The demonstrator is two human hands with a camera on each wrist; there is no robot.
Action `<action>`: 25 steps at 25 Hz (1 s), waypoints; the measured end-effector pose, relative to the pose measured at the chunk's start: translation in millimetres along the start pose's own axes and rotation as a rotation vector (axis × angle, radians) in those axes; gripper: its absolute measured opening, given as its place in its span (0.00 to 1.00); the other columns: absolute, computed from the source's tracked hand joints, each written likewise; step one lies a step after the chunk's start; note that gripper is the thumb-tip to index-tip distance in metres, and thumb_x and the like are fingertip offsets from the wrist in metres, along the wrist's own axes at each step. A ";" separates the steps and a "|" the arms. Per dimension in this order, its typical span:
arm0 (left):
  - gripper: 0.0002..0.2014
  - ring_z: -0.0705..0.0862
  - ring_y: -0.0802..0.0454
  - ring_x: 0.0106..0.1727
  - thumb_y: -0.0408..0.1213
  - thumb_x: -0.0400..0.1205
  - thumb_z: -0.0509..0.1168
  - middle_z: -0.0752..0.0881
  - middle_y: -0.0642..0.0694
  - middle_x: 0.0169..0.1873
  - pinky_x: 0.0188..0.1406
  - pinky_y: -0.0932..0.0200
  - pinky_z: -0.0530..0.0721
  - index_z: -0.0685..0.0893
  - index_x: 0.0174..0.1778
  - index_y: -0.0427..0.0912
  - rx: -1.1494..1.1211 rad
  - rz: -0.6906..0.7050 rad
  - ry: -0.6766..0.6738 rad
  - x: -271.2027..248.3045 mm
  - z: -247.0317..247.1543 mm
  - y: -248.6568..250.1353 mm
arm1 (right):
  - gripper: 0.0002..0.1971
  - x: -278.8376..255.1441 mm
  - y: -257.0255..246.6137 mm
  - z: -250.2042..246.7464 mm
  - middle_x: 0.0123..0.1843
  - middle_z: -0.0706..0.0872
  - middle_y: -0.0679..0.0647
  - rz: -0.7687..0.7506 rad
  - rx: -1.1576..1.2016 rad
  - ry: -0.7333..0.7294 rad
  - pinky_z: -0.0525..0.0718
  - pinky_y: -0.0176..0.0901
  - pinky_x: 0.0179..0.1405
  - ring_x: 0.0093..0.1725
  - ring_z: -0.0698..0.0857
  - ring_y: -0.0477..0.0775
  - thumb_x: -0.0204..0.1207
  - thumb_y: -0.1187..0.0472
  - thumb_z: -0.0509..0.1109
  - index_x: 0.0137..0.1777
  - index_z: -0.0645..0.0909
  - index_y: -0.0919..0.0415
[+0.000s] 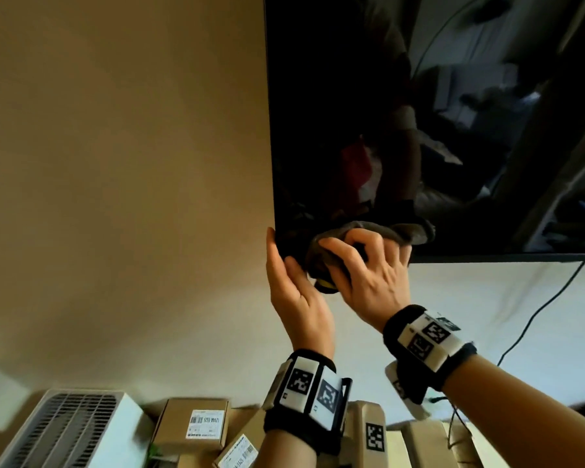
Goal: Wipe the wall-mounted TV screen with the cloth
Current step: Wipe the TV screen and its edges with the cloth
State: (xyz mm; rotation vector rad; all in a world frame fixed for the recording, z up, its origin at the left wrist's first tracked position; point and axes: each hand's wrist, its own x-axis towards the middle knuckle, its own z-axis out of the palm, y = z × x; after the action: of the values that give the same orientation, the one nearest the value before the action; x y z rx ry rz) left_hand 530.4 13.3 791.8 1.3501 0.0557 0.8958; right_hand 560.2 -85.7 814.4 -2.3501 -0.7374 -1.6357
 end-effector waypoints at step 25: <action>0.24 0.83 0.72 0.59 0.41 0.92 0.43 0.71 0.68 0.67 0.58 0.64 0.85 0.51 0.85 0.58 -0.340 -0.308 0.384 -132.9 248.2 27.6 | 0.13 -74.4 271.9 -111.4 0.53 0.72 0.50 -0.194 -0.087 0.006 0.70 0.51 0.46 0.46 0.71 0.56 0.80 0.47 0.64 0.63 0.74 0.45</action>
State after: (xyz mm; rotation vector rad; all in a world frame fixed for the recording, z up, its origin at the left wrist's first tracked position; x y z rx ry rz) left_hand 554.4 -266.9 822.7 0.8141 0.3808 0.8455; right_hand 582.7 -387.8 822.7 -2.3975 -0.9371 -1.7845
